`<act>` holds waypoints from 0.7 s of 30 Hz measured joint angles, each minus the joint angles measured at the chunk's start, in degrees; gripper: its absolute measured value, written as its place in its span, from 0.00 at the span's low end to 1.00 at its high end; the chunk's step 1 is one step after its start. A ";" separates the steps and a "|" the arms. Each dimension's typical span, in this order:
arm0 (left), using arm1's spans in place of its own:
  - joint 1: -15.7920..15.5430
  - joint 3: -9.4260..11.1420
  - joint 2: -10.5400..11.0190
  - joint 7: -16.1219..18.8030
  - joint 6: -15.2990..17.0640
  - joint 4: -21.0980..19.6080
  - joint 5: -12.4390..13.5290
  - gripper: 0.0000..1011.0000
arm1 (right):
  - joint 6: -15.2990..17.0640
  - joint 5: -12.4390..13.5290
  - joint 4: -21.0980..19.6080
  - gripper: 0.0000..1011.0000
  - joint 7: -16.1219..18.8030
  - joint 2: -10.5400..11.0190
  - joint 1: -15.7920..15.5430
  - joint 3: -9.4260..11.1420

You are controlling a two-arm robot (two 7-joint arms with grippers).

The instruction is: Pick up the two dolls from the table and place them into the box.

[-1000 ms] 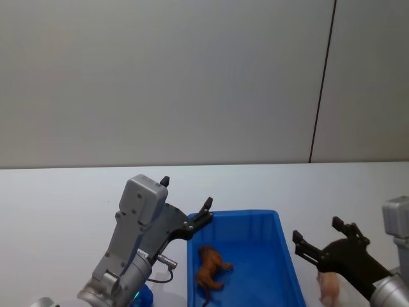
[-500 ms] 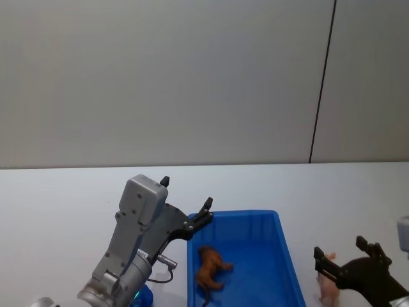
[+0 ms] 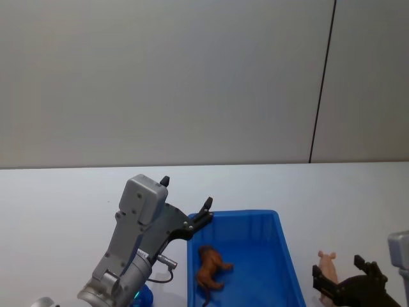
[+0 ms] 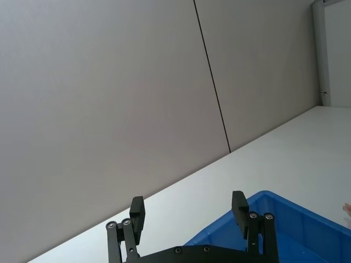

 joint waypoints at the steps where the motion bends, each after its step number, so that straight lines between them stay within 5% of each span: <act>1: 0.00 0.00 0.00 0.00 0.00 0.00 0.00 0.99 | 0.01 -0.10 0.42 0.99 0.13 -0.17 0.10 -0.10; 15: 0.00 0.00 0.00 0.00 0.00 0.00 0.00 0.99 | 0.29 -0.80 4.82 0.98 1.12 -1.69 1.61 -0.72; 21: 0.00 0.00 0.00 0.00 0.00 0.00 0.00 0.99 | 0.58 -0.98 6.03 0.85 1.16 -2.14 2.10 -0.80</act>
